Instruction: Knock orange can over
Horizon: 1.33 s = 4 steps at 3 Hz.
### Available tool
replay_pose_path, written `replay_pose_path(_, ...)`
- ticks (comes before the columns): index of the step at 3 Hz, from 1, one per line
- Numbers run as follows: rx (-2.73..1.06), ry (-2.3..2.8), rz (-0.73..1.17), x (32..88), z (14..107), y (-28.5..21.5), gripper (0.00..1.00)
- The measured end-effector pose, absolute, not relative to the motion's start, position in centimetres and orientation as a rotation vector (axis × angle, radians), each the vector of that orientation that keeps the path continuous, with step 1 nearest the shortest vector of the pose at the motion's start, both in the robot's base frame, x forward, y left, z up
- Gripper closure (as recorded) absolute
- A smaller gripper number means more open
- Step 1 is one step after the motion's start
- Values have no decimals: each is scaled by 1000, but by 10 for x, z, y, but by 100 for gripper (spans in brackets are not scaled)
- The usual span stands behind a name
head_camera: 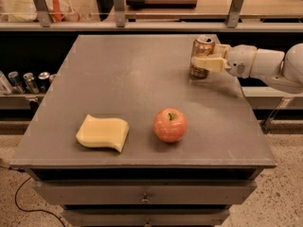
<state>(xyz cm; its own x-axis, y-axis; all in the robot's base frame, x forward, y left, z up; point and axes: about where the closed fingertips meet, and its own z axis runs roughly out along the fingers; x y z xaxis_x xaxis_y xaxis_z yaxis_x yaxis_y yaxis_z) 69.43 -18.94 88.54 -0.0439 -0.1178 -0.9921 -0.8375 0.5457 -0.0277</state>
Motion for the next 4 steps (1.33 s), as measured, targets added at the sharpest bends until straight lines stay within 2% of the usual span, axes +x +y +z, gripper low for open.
replay_pose_path(1, -868, 1496, 672, 696, 903, -198, 100)
replay_pose_path(3, -1044, 1444, 512, 697, 952, -209, 100)
replay_pose_path(4, -1284, 1459, 392, 695, 963, -203, 100)
